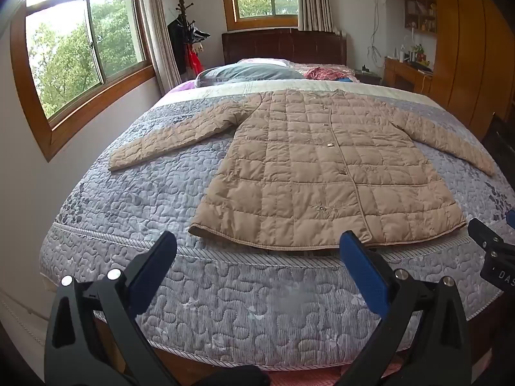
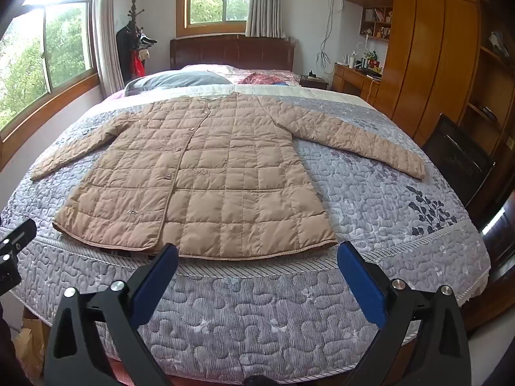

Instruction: Fold large clothes

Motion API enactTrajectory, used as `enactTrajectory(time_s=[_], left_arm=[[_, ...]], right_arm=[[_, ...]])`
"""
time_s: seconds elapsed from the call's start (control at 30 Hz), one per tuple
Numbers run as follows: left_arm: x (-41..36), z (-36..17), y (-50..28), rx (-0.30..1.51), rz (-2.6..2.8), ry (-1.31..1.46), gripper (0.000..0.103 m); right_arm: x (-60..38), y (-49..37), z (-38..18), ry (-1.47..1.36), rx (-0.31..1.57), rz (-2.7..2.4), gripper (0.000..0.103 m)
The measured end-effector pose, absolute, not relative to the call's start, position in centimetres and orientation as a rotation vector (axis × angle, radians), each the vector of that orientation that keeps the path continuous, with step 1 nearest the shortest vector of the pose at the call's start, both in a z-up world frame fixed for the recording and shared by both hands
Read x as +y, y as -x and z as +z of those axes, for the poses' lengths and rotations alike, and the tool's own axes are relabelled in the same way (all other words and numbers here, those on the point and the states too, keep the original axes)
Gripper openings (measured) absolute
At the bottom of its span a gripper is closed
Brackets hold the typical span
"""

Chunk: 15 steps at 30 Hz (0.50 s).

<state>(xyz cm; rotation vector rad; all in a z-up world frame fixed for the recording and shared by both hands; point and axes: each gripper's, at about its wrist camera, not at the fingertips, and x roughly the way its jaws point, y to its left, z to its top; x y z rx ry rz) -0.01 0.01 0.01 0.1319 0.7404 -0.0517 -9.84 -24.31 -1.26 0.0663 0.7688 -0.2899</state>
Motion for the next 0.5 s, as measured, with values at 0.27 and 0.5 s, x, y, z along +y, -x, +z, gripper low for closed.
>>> enactTrajectory(time_s=[0.27, 0.5], left_arm=[[-0.08, -0.05, -0.06, 0.746, -0.053, -0.134, 0.1], [0.07, 0.02, -0.03, 0.746, -0.053, -0.132, 0.1]], right_arm=[[-24.28, 9.77, -1.3, -0.067, 0.768, -0.289, 0.099], [-24.32, 9.76, -1.39, -0.067, 0.77, -0.289, 0.099]])
